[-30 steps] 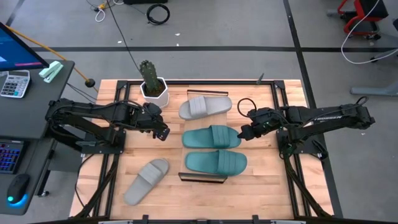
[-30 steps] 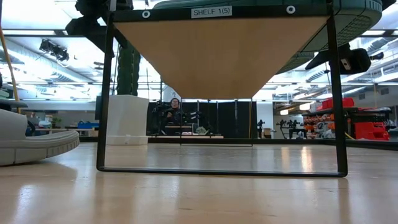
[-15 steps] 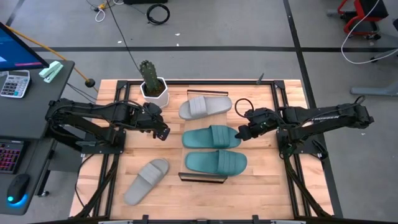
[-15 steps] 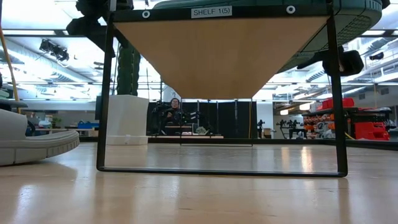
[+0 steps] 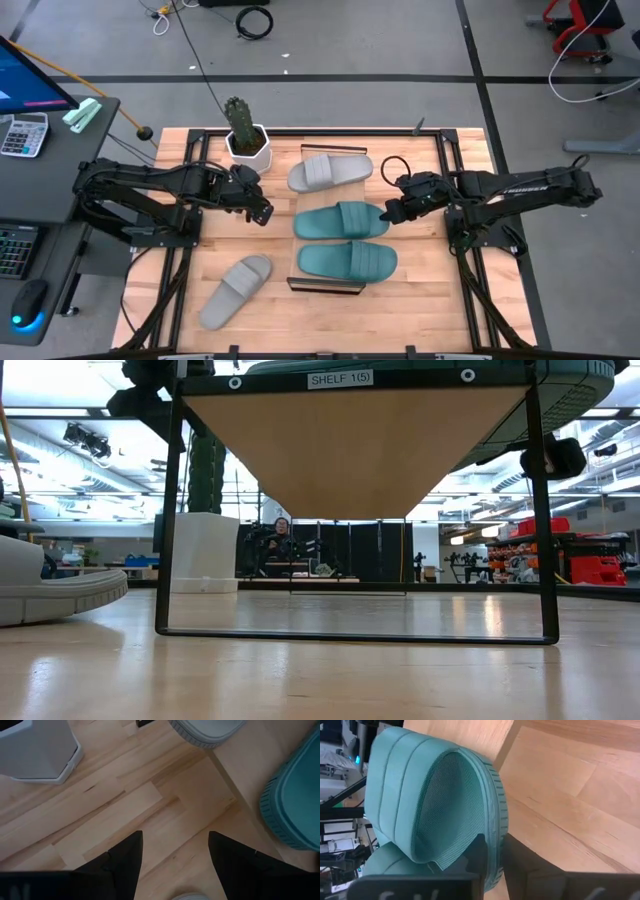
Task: Pick and place slides into the shelf
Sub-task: Put the blue slipper on the shelf
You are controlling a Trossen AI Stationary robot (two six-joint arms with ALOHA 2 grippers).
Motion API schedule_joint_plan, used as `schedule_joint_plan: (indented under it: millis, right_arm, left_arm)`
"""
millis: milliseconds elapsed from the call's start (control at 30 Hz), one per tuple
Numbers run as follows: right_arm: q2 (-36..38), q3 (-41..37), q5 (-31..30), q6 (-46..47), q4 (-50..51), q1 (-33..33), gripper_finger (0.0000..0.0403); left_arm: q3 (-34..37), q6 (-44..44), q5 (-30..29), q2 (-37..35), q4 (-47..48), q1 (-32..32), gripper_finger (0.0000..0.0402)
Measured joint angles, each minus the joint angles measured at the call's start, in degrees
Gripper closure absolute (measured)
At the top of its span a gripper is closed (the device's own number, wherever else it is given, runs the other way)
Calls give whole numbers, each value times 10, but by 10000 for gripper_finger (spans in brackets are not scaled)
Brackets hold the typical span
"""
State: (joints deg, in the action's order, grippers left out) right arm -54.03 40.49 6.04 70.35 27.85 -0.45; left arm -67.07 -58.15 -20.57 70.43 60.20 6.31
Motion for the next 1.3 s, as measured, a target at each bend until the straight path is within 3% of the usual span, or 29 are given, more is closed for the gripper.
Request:
schedule_joint_plan:
  millis: [767,1300]
  right_arm:
    - [42,0,10,22,49,29,343]
    - [42,0,36,36,60,29,244]
  left_arm:
    - [0,-2,-18,0,-3,-1,171]
    - [0,-2,-17,0,-5,-1,170]
